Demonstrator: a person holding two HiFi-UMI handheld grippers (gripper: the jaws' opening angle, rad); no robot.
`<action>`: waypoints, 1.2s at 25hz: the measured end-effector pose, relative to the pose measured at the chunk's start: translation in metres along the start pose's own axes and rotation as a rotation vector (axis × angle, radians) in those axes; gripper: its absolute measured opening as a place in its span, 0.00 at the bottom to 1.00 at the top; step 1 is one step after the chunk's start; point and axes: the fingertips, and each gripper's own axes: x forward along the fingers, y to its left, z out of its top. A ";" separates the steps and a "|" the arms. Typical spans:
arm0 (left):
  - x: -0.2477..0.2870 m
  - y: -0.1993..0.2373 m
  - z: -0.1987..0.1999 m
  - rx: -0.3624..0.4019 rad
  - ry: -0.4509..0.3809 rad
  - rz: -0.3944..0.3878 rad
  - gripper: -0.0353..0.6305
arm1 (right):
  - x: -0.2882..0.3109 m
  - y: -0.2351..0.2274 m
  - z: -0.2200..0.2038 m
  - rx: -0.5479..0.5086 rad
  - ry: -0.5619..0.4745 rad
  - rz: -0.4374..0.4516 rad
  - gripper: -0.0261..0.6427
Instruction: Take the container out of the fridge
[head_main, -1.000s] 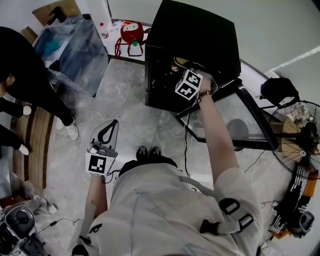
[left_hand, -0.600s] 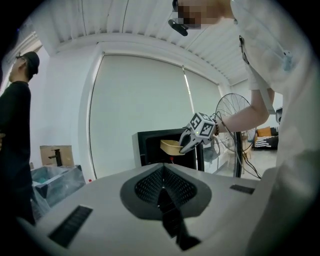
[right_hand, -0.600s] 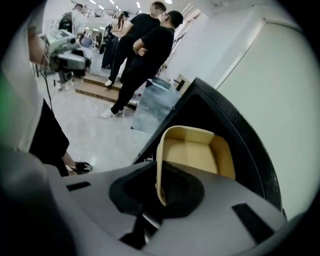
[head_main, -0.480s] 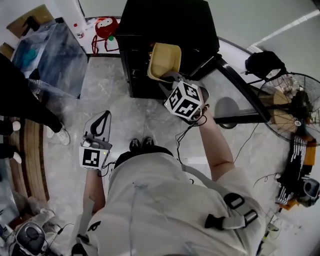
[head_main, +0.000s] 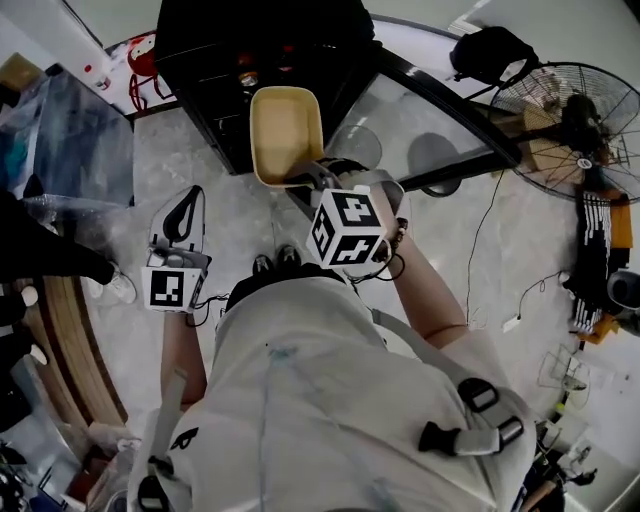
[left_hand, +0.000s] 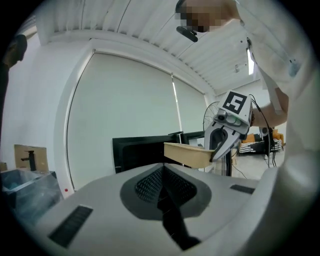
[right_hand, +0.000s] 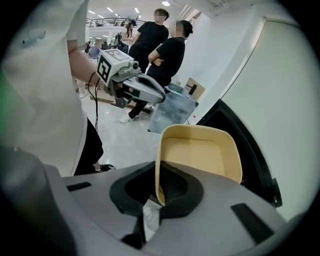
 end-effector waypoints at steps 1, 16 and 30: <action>0.003 -0.003 0.003 0.006 -0.009 -0.008 0.06 | -0.002 0.002 -0.001 -0.003 0.003 0.000 0.07; 0.012 -0.005 0.013 0.008 -0.042 -0.021 0.06 | -0.009 0.013 0.001 0.002 0.018 0.019 0.07; 0.008 -0.006 0.009 0.020 -0.033 -0.004 0.06 | -0.010 0.013 -0.001 0.003 0.015 0.030 0.07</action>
